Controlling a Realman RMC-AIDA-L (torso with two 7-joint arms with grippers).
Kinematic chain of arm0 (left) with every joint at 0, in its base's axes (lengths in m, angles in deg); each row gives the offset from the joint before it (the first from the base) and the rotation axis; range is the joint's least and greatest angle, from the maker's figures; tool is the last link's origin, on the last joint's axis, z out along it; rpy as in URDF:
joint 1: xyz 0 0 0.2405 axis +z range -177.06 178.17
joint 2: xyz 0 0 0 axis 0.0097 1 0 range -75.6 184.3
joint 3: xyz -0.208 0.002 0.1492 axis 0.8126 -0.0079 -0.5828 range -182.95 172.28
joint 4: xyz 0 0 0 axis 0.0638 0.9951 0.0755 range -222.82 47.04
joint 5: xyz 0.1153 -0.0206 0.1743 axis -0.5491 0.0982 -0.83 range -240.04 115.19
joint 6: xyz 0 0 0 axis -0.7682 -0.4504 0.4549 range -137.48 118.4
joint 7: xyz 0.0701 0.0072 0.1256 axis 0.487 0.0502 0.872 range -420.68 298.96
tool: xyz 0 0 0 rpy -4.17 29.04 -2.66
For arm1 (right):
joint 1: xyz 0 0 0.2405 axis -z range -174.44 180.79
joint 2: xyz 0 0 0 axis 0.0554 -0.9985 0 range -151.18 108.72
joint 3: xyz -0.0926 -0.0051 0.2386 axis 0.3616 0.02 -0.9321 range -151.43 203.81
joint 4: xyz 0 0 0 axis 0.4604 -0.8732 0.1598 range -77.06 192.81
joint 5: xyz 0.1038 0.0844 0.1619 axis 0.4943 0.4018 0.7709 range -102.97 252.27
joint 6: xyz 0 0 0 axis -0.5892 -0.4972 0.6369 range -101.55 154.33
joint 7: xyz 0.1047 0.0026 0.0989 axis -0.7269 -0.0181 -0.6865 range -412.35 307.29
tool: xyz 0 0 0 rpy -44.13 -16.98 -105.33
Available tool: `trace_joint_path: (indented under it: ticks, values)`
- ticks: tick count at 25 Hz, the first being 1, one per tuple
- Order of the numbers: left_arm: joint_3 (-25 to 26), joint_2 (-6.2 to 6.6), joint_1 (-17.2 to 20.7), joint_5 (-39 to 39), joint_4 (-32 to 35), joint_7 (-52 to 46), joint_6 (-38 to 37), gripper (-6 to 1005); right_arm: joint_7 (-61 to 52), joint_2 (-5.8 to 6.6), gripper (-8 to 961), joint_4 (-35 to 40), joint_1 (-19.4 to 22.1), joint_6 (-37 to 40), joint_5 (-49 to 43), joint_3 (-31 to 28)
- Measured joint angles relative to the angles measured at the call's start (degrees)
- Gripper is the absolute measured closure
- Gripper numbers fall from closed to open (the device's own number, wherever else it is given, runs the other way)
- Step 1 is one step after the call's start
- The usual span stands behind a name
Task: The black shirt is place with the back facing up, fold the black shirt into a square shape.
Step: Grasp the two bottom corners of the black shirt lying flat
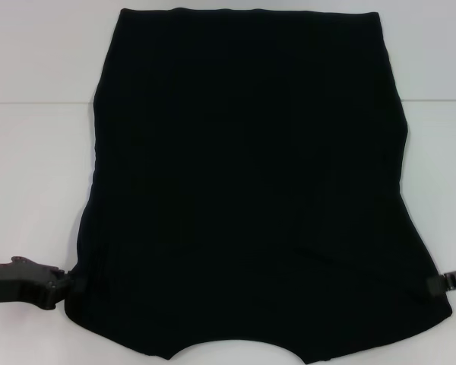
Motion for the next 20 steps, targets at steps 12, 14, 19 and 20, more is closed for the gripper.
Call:
trace_joint_path:
  ticks: [12, 14, 19, 20]
  values:
    - [0.0, -0.08, -0.4, 0.0, -0.2, 0.1, 0.2, 979, -1.3, -0.62, 28, 0.0, -0.4, -0.9, -6.3, -1.2]
    - [-0.1, -0.08, -0.4, 0.0, -0.3, 0.1, 0.2, 979, -1.3, -0.8, 28, 0.0, -0.6, -1.0, -6.3, -1.1]
    - [-0.1, -0.08, -0.4, 0.0, -0.3, 0.2, 0.3, 979, -1.4, -1.94, 28, 0.0, -1.2, -1.6, -7.6, -0.8]
    - [-0.1, -0.08, -0.4, 0.0, -0.3, 0.2, 0.3, 979, -1.4, -2.21, 28, 0.0, -1.4, -1.7, -8.1, -0.9]
